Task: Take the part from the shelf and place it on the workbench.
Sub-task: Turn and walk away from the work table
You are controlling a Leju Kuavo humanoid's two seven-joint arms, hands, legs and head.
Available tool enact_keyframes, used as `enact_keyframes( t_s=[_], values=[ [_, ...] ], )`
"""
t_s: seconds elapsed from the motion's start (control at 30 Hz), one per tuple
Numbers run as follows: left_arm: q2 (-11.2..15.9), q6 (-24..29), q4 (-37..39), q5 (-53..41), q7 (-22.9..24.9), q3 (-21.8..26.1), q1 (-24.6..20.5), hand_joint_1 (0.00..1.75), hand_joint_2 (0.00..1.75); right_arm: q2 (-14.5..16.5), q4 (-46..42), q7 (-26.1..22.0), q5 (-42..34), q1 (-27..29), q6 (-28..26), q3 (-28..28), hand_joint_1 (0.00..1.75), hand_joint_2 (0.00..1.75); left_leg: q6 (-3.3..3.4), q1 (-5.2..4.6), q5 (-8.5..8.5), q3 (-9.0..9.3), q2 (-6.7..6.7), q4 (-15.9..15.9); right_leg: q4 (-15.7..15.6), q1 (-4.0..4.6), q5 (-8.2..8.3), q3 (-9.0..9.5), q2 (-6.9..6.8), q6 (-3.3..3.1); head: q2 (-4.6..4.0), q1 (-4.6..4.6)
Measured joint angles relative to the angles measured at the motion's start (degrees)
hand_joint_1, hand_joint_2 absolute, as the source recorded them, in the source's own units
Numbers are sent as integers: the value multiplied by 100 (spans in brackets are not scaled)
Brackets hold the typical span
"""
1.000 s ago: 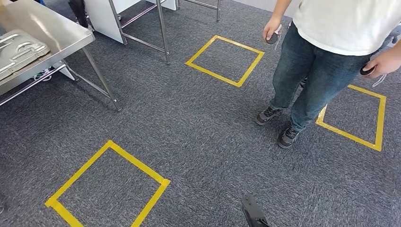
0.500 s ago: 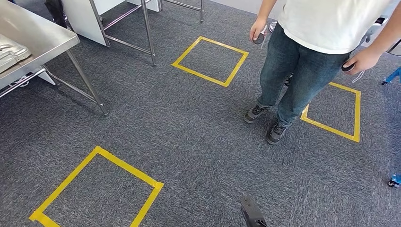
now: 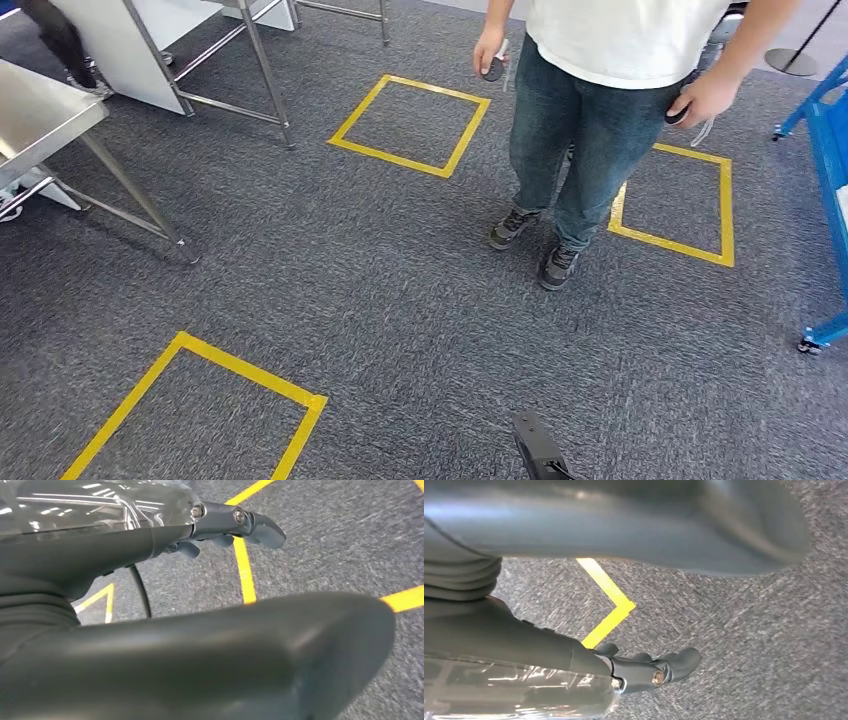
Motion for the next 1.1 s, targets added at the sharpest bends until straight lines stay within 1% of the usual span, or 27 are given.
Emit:
enact_keyframes(
  t_s=[0.03, 0.07, 0.1, 0.17, 0.2, 0.23, 0.27, 0.33, 0.37, 0.4, 0.43, 0.5, 0.53, 0.57, 0.6, 0.67, 0.7, 0.73, 0.77, 0.8, 0.87, 0.9, 0.93, 1.0, 1.03, 1.07, 1.1],
  values=[
    [0, 0, 0, 0, -1, -1, 5, 0, 0, 4, 1, 0, -1, 3, 1, -3, 0, 0, 4, -14, -50, -136, -17, 256, 1, 5, -6, 12, 35, -11, 0, -21],
    [0, 0, 0, 1, -2, -1, 8, 0, 0, 8, 1, 1, -1, 8, 2, -5, 0, 0, 8, -20, 11, -183, -26, 313, 3, 9, -11, 25, 74, -14, 0, -32],
    [0, 1, 0, 1, -6, -1, 9, 0, 0, 10, 2, 1, -1, 10, 2, -7, 0, 0, 14, -21, 173, -128, -31, 147, 5, 9, -18, 41, 115, -14, 0, -40],
    [0, 5, 0, 1, -15, -1, 7, 0, 0, 13, 2, 1, -2, 9, 1, -10, 0, 0, 21, -7, 571, 165, -116, -559, 18, 9, -41, 71, 192, 11, 0, -57],
    [-1, 7, 1, 1, -21, -1, 6, 0, 0, 14, 2, 3, -4, 6, -1, -11, 0, 0, 29, 1, 687, 297, -175, -871, 35, 16, -55, 71, 229, 33, 0, -64],
    [-2, 9, 1, -2, -25, -2, 8, 0, 0, 14, 2, 7, -7, 5, -5, -13, 0, 0, 38, 2, 735, 375, -227, -1062, 47, 20, -62, 63, 258, 59, 0, -63],
    [-3, 10, 2, -4, -30, -3, 10, 0, 0, 13, 2, 11, -10, 10, -11, -14, 0, 0, 54, -6, 721, 400, -254, -1131, 50, 25, -61, 53, 282, 84, 0, -58],
    [-5, 13, 2, -11, -38, -3, 8, 0, 0, 8, 5, 19, -20, 28, -26, -19, 0, 0, 102, -12, 728, 407, -219, -1167, 40, 15, -59, 45, 310, 125, 0, -45],
    [-7, 14, 2, -13, -44, -2, 3, 0, 0, 9, 7, 20, -25, 36, -32, -20, 0, 0, 129, -4, 733, 413, -196, -1176, 74, 14, -92, 32, 285, 144, 0, -34],
    [-8, 16, 2, -14, -50, -1, 0, 0, 0, 9, 8, 20, -28, 34, -37, -23, 0, 0, 158, 7, 738, 419, -164, -1186, 200, 11, -178, -27, 241, 162, 0, -9],
    [-8, 17, 2, -15, -55, 1, -1, 0, 0, 9, 8, 21, -31, 27, -41, -28, 0, 0, 182, 13, 738, 424, -128, -1192, 445, 5, -317, -144, 185, 180, 0, 20],
    [-8, 17, 2, -19, -66, 3, 2, 0, 0, 10, 8, 28, -37, 16, -46, -44, 0, 0, 213, 7, 726, 426, -50, -1192, 1183, -12, -641, -517, 102, 210, 0, 75],
    [-8, 17, 2, -23, -71, 4, 3, 0, 0, 10, 8, 34, -40, 19, -48, -52, 0, 0, 219, 4, 721, 428, -14, -1191, 1480, -20, -723, -676, 86, 221, 0, 89],
    [-9, 18, 2, -27, -74, 4, 2, 0, 0, 10, 8, 41, -40, 25, -49, -56, 0, 0, 222, 3, 714, 433, 21, -1191, 1586, -26, -696, -745, 76, 228, 0, 102],
    [-9, 19, 2, -31, -77, 3, -1, 0, 0, 10, 9, 47, -40, 28, -49, -57, 0, 0, 222, 3, 706, 441, 49, -1191, 1466, -29, -563, -702, 64, 231, 0, 120],
    [-9, 20, 1, -33, -78, 1, -8, 0, 0, 10, 9, 52, -40, 25, -49, -57, 0, 0, 206, 5, 686, 465, 96, -1192, 758, -26, -173, -373, -20, 225, 0, 158],
    [-9, 21, 0, -33, -80, -1, -11, 0, 0, 11, 9, 55, -41, 20, -49, -57, 0, 0, 188, -5, 673, 469, 112, -1188, 408, -7, -52, -209, -71, 220, 0, 181],
    [-9, 22, 1, -33, -80, -2, -12, 0, 0, 13, 8, 57, -42, 14, -48, -58, 0, 0, 167, -14, 666, 470, 128, -1190, 174, 10, 5, -102, -113, 214, 0, 193],
    [-9, 23, 1, -36, -80, -4, -13, 0, 0, 15, 8, 58, -43, 14, -47, -59, 0, 0, 144, -21, 663, 472, 142, -1200, 64, 30, 1, -56, -135, 205, 0, 192],
    [-9, 23, 1, -40, -79, -5, -15, 0, 0, 17, 9, 60, -45, 19, -45, -60, 0, 0, 117, -27, 664, 478, 156, -1215, 38, 50, -10, -52, -118, 191, 0, 180],
    [-9, 20, 0, -50, -69, -12, -18, 0, 0, 16, 10, 56, -47, 39, -42, -62, 0, 0, 64, -16, 630, 501, 152, -1212, 2, 38, 3, -26, -83, 129, 0, 143],
    [-9, 17, 0, -53, -63, -16, -19, 0, 0, 15, 10, 51, -47, 39, -41, -62, 0, 0, 47, -14, 554, 473, 123, -1113, -17, 28, 8, -4, -68, 87, 0, 125],
    [-9, 16, 0, -55, -52, -19, -18, 0, 0, 14, 10, 47, -47, 34, -40, -63, 0, 0, 39, -15, 423, 392, 81, -899, -35, 14, 11, 21, -53, 45, 0, 96],
    [-9, 15, 0, -60, -31, -21, -10, 0, 0, 20, 10, 41, -46, 23, -37, -66, 0, 0, 39, -23, 86, 65, 2, -172, -37, 13, -2, 51, -15, -8, 0, 26],
    [-9, 14, 1, -62, -21, -21, -6, 0, 0, 25, 10, 42, -45, 24, -34, -66, 0, 0, 37, -28, -21, -100, -17, 161, -37, 15, -8, 62, 10, -19, 0, -3],
    [-9, 13, 1, -64, -16, -21, -3, 0, 0, 29, 10, 43, -44, 27, -30, -66, 0, 0, 37, -29, -29, -199, -28, 334, -35, 15, -11, 71, 40, -22, 0, -20],
    [-8, 11, 1, -65, -16, -21, -2, 0, 0, 31, 10, 50, -43, 29, -26, -66, 0, 0, 38, -24, 74, -193, -30, 280, -34, 13, -15, 82, 72, -22, 0, -31]
  ],
)
